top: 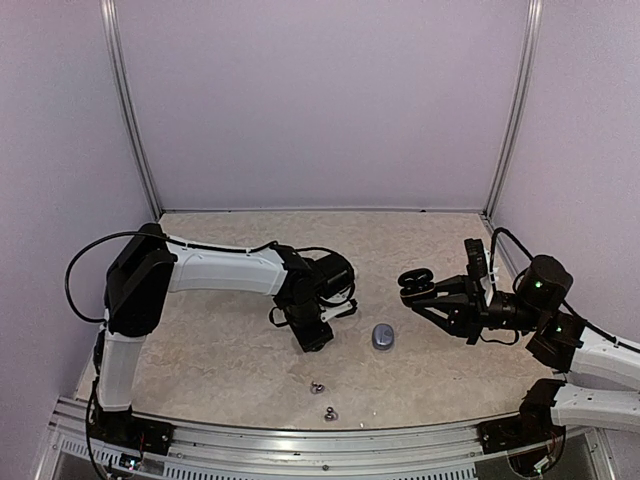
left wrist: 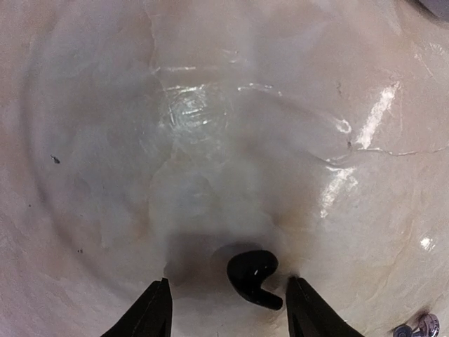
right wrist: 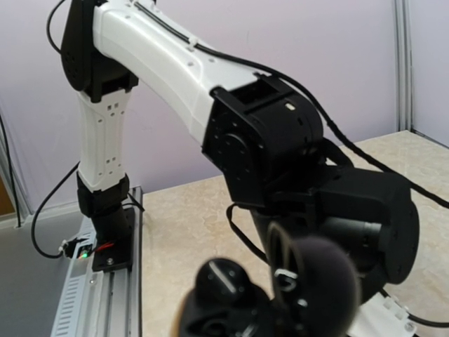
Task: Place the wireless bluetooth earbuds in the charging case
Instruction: Adjust the right earbud at the center of the board.
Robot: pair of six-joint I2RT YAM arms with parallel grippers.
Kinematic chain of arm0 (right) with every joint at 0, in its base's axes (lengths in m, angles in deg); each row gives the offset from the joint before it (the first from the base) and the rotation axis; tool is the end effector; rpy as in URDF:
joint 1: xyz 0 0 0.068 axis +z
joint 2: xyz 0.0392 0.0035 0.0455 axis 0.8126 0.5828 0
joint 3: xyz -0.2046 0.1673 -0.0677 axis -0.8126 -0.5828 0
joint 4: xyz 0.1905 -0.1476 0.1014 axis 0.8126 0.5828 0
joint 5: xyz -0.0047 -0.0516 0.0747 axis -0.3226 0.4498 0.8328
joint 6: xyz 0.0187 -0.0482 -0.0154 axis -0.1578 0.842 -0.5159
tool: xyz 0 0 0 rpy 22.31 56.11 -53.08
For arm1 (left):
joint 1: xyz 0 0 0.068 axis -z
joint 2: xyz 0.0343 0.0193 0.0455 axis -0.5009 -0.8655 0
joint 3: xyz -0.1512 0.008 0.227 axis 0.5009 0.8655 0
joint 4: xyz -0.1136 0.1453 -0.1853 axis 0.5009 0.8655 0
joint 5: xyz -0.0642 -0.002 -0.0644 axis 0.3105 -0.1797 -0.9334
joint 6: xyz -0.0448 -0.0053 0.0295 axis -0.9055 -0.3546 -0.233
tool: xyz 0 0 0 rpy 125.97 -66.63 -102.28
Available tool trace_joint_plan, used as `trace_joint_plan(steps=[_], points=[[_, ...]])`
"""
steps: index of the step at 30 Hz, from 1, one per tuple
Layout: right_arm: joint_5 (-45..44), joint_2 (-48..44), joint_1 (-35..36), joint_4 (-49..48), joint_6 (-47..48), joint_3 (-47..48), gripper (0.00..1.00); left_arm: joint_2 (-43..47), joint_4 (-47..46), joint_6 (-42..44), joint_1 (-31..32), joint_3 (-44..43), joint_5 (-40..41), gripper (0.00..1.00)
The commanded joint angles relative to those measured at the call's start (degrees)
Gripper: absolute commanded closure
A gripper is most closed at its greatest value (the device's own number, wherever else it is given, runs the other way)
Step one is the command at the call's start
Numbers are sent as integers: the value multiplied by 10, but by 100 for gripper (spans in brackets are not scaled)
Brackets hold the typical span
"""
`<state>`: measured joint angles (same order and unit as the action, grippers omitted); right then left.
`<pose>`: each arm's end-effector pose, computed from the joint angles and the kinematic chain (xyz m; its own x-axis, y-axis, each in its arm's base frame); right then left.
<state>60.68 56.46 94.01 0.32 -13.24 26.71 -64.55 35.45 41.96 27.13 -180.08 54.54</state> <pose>0.1201 0.1289 0.2685 -0.1912 0.0842 -0.9779 -0.9633 0.1749 0.2034 0.2352 -0.3589 0.1509 -0.4363 0.8813 -0.1818 0.8821 0.4587 0.1069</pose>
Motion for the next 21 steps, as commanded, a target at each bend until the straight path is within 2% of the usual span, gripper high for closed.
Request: trace_joint_plan(steps=[1,7,12,17,21], points=[[0,-3,-6,-3,3,16,100,-5,4,-2,-6,20,18,44],[1,0,-6,-4,3,16,100,22,-7,23,-6,20,-14,44],[1,-1,-6,-2,3,17,100,28,-6,4,-9,-19,-69,44],[-3,-7,-6,3,4,17,100,23,-7,-67,-23,-42,-92,50],[-5,-10,-6,6,5,17,100,31,-14,-153,-35,-35,-70,55]])
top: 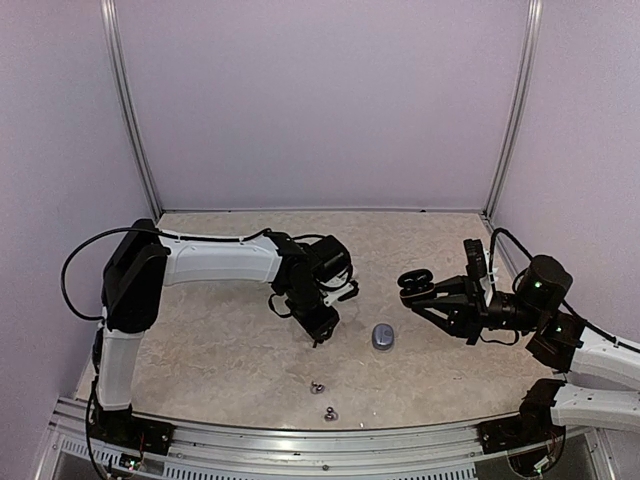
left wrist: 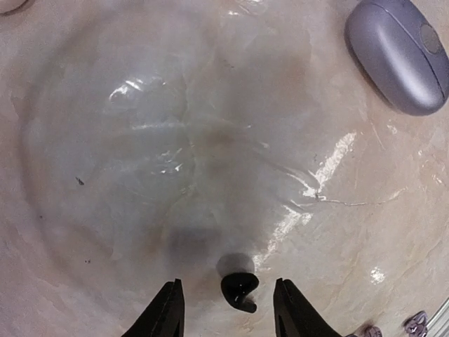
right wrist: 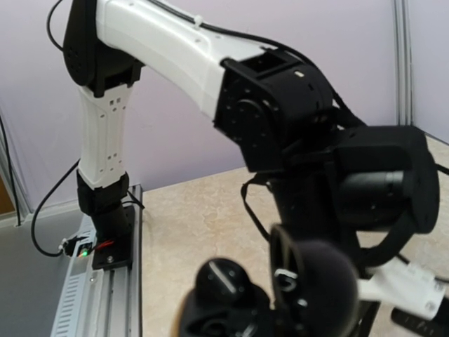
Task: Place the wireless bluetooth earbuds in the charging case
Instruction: Adjust the right earbud at the center of the board, then pick up the right earbud from the center of the board.
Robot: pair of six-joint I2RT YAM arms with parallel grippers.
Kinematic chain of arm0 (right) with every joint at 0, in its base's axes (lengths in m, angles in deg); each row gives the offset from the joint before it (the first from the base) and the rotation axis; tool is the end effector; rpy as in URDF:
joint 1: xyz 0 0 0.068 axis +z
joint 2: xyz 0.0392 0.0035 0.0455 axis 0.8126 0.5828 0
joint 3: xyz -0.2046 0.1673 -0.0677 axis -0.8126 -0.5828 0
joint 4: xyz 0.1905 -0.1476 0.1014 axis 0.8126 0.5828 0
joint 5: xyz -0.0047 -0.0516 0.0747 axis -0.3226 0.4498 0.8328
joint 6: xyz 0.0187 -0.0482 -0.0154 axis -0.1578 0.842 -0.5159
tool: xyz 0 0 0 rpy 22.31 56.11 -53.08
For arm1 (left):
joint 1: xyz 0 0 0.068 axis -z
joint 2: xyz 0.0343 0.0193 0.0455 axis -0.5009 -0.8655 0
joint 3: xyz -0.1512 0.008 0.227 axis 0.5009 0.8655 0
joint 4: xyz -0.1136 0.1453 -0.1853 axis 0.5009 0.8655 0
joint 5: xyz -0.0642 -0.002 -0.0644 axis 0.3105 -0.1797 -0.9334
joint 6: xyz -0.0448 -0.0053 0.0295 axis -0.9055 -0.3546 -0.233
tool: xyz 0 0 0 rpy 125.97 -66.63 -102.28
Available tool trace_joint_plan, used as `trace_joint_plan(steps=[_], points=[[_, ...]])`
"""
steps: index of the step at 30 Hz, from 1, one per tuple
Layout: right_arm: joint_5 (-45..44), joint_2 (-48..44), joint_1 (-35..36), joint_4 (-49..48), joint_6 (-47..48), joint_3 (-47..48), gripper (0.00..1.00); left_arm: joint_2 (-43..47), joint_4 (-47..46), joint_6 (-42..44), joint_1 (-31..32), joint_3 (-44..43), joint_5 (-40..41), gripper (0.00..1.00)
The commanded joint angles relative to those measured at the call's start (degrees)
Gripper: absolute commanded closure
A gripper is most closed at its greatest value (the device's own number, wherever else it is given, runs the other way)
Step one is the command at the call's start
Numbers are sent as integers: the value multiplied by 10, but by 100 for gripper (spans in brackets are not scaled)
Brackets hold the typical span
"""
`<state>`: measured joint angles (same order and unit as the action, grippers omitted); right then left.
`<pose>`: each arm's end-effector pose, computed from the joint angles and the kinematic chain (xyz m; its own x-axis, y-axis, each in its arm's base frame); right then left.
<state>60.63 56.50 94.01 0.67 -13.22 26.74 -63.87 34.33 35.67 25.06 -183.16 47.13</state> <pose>0.1202 0.1290 0.2679 -0.1956 0.0804 -0.9774 -0.9623 0.1766 0.2071 0.2505 -0.3617 0.1707 -0.5483 0.7896 -0.2754 0.8271 0.5606 -0.0395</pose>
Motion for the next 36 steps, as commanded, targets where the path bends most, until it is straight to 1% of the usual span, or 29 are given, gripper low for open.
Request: trace_joint_plan(steps=[1,4,8,11,17,21,27,36], points=[[-4,-11,-6,2,5,18,100,27,-3,-110,-13,0,8,55],[-4,-10,-6,2,6,17,100,35,-10,-156,-7,17,18,56],[-4,-9,-6,1,7,16,100,36,-13,-195,3,31,22,57],[-2,-9,-6,2,7,16,100,32,-12,-215,2,32,22,62],[-3,-11,-6,1,7,14,100,20,-13,-221,4,20,47,67],[-4,-11,-6,1,7,13,100,6,0,-213,6,3,57,68],[-4,-10,-6,1,8,13,100,-8,0,-207,10,-8,51,65],[-5,-11,-6,2,9,13,100,-23,-3,-202,18,-10,42,65]])
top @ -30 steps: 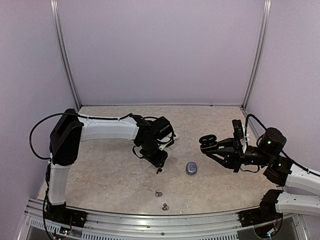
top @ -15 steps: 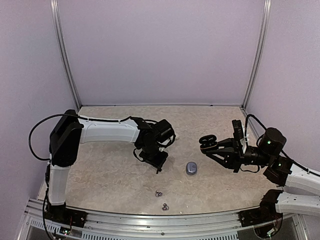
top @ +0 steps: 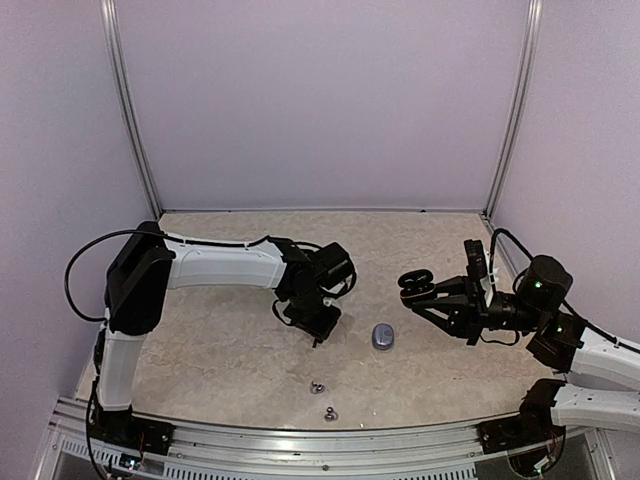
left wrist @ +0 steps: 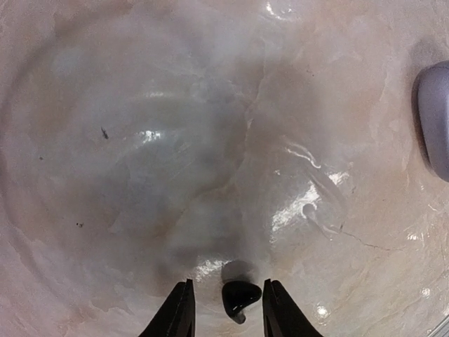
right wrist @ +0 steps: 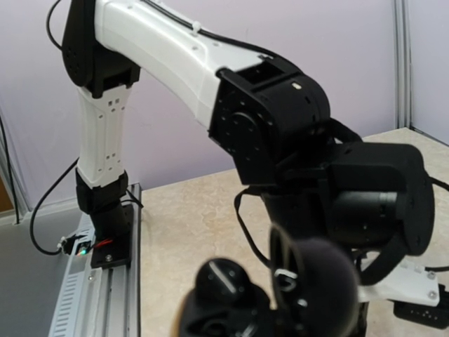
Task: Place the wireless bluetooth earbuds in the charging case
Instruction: Pick up the right earbud from the center of the board.
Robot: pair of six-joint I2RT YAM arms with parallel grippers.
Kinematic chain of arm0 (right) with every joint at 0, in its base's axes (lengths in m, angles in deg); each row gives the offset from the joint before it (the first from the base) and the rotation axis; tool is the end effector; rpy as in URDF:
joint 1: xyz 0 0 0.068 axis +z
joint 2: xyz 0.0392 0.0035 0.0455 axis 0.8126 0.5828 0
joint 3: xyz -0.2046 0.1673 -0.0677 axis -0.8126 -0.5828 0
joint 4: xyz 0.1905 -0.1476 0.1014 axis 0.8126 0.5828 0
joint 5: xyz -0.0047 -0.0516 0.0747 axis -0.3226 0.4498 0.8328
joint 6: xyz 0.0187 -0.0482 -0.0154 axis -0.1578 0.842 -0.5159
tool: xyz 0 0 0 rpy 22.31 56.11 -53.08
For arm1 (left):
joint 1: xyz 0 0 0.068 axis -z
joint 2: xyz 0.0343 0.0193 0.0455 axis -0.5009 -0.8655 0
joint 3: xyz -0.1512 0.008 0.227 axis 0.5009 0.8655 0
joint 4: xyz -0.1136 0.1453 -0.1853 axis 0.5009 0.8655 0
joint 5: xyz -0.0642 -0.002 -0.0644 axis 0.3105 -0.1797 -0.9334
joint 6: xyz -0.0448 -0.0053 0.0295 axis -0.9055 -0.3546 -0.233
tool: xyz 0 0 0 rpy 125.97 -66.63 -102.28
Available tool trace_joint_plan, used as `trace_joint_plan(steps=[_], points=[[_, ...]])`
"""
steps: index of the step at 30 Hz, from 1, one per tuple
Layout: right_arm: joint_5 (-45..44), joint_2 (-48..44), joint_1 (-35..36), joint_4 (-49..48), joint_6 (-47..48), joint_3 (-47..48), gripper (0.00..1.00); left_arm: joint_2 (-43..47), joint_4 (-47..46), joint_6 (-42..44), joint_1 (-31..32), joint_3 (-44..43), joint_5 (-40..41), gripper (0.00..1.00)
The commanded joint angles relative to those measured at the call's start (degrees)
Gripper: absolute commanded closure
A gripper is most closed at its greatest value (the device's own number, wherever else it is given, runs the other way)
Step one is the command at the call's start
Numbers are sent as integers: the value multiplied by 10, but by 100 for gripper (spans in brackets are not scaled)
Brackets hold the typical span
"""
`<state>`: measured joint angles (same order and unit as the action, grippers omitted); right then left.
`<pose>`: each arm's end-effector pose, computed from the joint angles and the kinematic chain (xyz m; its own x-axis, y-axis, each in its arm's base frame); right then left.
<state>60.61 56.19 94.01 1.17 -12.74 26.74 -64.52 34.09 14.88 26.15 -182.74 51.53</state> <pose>0.1196 0.1285 0.2679 -0.1900 0.0769 -0.9788 -0.9633 0.1780 0.2010 0.2457 -0.3648 0.1640 -0.7938 0.5514 -0.2566 0.5825 0.8105 -0.0606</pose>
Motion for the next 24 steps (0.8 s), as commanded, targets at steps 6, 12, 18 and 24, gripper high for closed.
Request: trace_joint_plan(steps=[6,12,18,24], points=[[-6,-8,-6,-3,3,13,100,-30,4,10,10,-16,0,68],[-6,-7,-6,-4,4,13,100,-40,12,13,11,-18,1,72],[-7,-8,-6,-3,3,14,100,-38,12,20,11,-21,10,76],[-5,-3,-6,-3,6,20,100,-4,-16,29,5,-3,13,81]])
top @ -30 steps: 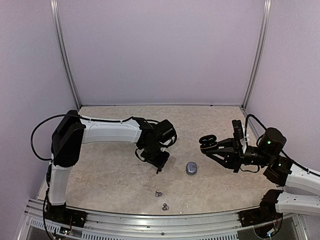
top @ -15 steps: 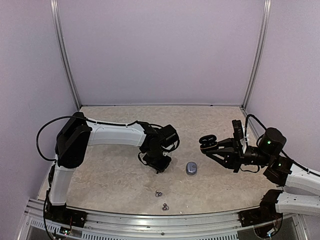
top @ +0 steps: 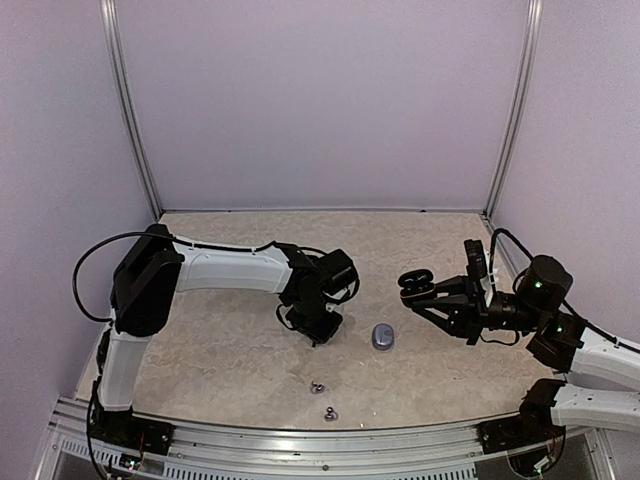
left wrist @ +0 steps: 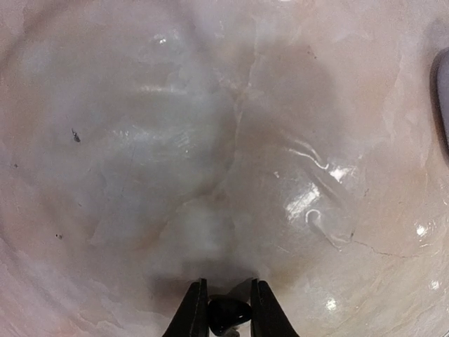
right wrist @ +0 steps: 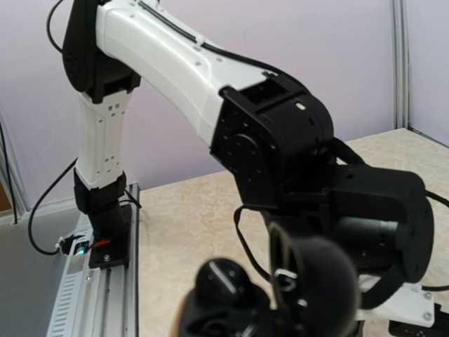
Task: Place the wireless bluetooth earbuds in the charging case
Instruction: Pick up the right earbud from the center of the board, then insert the right earbud into the right side groove of the charging case.
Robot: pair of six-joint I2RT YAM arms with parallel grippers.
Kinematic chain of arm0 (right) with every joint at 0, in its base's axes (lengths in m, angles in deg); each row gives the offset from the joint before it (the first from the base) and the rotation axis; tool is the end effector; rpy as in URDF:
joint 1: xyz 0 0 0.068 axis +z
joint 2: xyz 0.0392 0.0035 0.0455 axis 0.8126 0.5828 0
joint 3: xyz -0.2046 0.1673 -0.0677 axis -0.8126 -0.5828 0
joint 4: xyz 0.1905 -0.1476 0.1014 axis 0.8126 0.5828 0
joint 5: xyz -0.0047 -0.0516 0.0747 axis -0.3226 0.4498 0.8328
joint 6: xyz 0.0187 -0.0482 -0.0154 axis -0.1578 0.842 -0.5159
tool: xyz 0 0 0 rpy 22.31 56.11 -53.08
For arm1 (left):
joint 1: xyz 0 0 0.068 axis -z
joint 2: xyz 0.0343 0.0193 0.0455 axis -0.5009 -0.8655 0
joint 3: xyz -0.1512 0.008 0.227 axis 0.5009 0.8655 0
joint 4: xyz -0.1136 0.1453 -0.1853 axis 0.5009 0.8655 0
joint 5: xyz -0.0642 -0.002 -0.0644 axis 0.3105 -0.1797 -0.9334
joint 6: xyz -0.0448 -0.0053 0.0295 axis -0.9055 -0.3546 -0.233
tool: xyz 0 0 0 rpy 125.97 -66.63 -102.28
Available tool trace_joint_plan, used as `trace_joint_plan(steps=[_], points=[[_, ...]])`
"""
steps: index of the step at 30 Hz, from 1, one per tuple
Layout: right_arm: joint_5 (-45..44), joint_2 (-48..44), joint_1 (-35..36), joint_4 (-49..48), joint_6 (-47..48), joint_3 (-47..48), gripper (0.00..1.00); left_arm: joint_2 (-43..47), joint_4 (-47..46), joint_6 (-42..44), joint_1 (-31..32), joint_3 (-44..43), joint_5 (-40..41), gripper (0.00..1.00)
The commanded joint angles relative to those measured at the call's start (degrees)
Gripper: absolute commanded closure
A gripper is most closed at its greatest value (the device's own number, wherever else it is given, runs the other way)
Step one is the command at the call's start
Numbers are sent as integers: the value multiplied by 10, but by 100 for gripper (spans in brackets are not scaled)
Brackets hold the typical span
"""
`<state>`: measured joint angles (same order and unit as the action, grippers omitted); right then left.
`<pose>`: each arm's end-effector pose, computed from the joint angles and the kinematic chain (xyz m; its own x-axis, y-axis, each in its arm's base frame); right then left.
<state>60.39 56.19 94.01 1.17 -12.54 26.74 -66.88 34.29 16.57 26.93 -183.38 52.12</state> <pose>0.1197 0.1285 0.2679 -0.1864 0.0772 -0.9794 -0.9632 0.1820 0.1977 0.2428 -0.3707 0.1496 -0.7723 0.5918 -0.2309 0.6140 0.7886 -0.0327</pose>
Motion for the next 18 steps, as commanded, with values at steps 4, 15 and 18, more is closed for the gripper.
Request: trace_joint_plan(steps=[4,15,18], points=[[-2,-1,-6,-14,9,20,100,67,-67,22,-8,34,14,84],[30,36,-1,-109,77,28,100,319,-328,85,16,174,79,90],[32,49,3,-123,107,37,100,392,-413,110,31,226,88,89]])
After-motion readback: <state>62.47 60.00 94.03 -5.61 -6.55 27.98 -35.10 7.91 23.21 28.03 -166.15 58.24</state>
